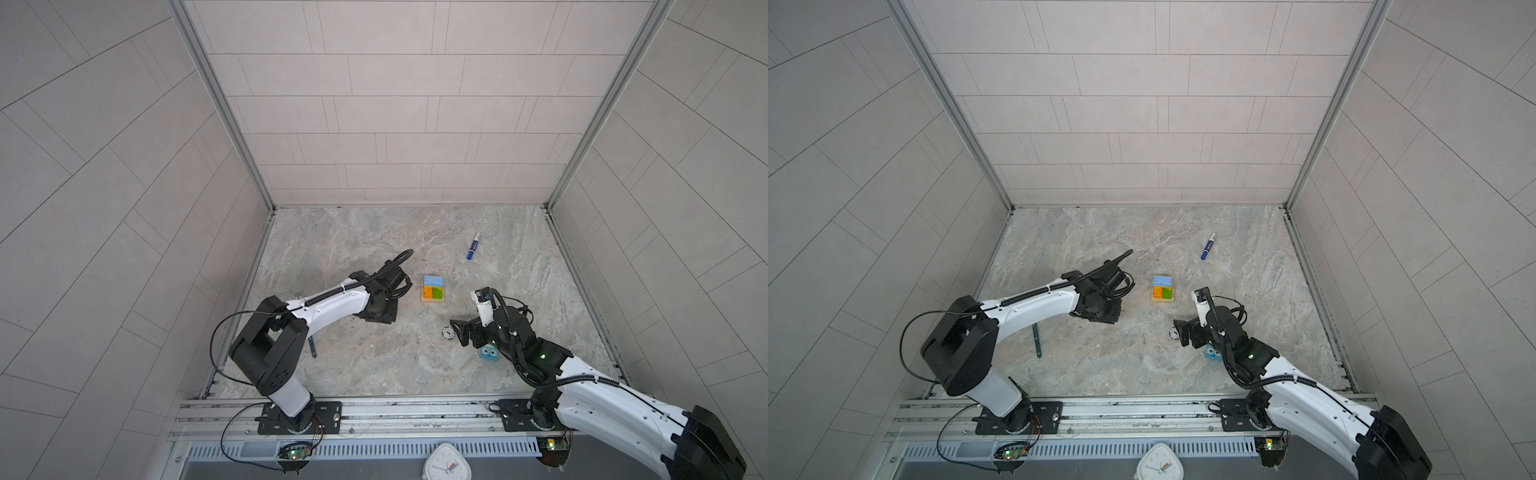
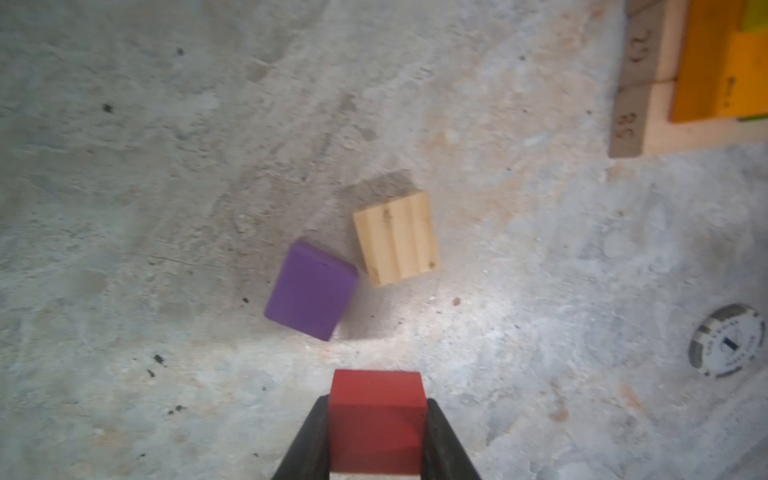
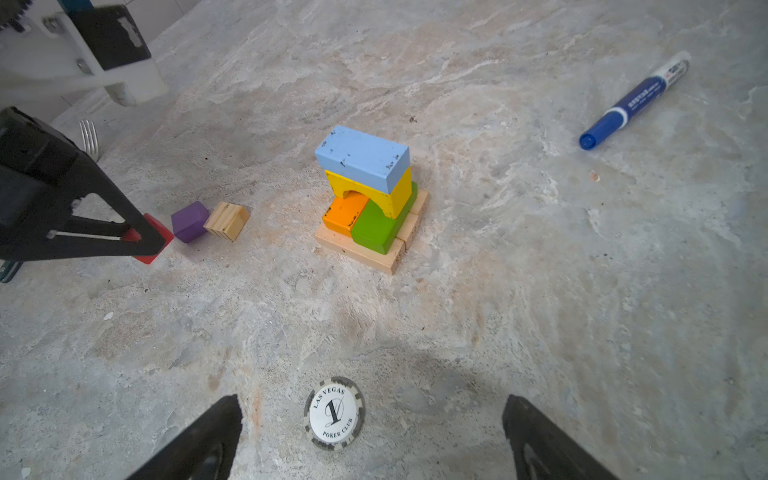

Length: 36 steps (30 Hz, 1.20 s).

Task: Build the wood block tower

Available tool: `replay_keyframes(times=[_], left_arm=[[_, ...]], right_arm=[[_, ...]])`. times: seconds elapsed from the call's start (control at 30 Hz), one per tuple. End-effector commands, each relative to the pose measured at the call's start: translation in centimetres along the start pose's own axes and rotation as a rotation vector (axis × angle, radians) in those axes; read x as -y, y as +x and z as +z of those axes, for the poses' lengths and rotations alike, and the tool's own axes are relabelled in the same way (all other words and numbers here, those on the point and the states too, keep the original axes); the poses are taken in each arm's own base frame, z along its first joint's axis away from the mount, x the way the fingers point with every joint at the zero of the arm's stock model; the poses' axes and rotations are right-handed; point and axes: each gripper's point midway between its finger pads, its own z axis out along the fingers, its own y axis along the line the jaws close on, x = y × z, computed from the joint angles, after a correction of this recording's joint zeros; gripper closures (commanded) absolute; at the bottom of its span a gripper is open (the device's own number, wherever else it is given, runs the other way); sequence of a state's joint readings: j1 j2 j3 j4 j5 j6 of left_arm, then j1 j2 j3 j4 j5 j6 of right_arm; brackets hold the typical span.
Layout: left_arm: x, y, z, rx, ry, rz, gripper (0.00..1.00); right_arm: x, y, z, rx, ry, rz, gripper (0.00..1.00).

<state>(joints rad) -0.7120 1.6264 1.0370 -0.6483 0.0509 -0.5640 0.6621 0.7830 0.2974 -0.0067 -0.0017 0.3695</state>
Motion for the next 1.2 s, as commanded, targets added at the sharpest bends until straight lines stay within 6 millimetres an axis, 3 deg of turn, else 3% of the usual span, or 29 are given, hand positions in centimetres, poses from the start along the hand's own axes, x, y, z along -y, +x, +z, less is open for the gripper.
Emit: replay_keyframes(times=[0.0, 0.27, 0.63, 0.8, 1.17], left_arm=[[1.6, 0.1, 0.4, -0.005, -0.012, 0.012, 0.67], [4.5, 1.2, 1.7, -0.027, -0.007, 0.072, 0.66], [4.5, 2.8, 3.4, -0.07, -0.025, 0.091, 0.56], [4.1, 2.5, 2.2, -0.058, -0.042, 0.108, 0.45], [1.1, 1.6, -1.8, -0.036, 0.025, 0.037, 0.42]], right_arm=[[0.4, -0.3, -0.5, -0.017, 0.033, 0.057, 0.0], [0.9, 0.5, -1.3, -0.07, 0.062, 0.101, 0.01], [0.1, 0.6, -1.5, -0.126, 0.05, 0.073, 0.01], [-1.5, 0.5, -1.0, -0.172, 0.019, 0.008, 0.02], [-6.9, 0.2, 0.1, -0.239, -0.14, -0.178, 0.03]])
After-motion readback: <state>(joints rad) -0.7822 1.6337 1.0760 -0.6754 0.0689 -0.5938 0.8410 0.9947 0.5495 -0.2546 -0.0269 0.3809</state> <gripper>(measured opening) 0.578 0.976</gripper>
